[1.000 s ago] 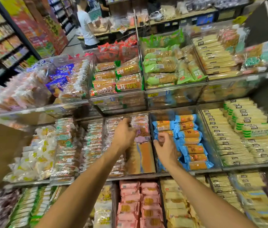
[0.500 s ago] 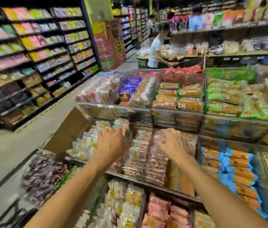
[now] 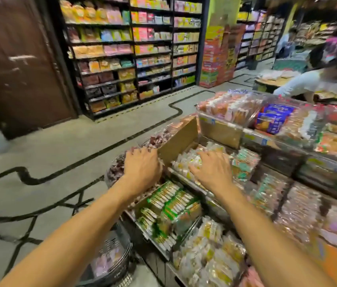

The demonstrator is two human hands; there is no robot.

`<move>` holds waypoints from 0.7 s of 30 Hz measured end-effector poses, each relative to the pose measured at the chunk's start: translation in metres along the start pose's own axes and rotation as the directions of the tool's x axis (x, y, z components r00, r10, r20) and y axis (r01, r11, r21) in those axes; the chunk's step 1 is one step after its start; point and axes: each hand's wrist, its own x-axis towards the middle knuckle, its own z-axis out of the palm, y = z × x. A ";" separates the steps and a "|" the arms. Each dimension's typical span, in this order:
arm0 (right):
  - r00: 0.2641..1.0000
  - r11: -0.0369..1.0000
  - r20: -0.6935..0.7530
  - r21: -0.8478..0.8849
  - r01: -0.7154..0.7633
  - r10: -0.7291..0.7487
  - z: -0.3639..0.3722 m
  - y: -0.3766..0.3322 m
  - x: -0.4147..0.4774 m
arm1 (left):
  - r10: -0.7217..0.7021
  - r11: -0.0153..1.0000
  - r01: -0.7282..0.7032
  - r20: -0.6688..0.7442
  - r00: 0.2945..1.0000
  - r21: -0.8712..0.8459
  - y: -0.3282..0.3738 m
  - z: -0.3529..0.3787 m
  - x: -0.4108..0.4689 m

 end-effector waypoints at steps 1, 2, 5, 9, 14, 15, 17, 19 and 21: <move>0.999 0.999 0.000 0.002 0.039 -0.039 0.005 -0.022 0.004 | -0.031 1.000 0.031 -0.003 1.000 -0.002 -0.022 0.002 -0.004; 0.997 0.997 0.003 0.007 0.080 -0.080 0.012 -0.043 0.008 | -0.061 0.998 0.061 -0.009 0.998 0.008 -0.044 0.004 -0.009; 0.984 0.985 0.030 -0.001 0.174 -0.174 0.027 -0.100 0.018 | -0.151 0.987 0.149 0.022 0.988 0.060 -0.102 0.011 -0.024; 0.955 0.956 0.045 0.029 0.291 -0.292 0.053 -0.163 0.036 | -0.275 0.959 0.270 0.056 0.960 0.092 -0.165 0.021 -0.038; 0.905 0.908 0.067 0.060 0.416 -0.419 0.084 -0.237 0.068 | -0.386 0.919 0.376 0.085 0.919 0.117 -0.228 0.040 -0.041; 0.896 0.899 0.070 0.061 0.434 -0.438 0.091 -0.251 0.075 | -0.407 0.910 0.395 0.095 0.908 0.128 -0.240 0.044 -0.040; 0.875 0.878 0.078 0.067 0.473 -0.477 0.106 -0.276 0.090 | -0.448 0.889 0.430 0.107 0.888 0.157 -0.262 0.051 -0.038; 0.853 0.857 0.080 0.069 0.511 -0.516 0.120 -0.300 0.105 | -0.484 0.868 0.459 0.109 0.869 0.189 -0.284 0.057 -0.034; 0.833 0.838 0.089 0.093 0.538 -0.545 0.134 -0.325 0.121 | -0.530 0.841 0.500 0.130 0.838 0.207 -0.305 0.065 -0.028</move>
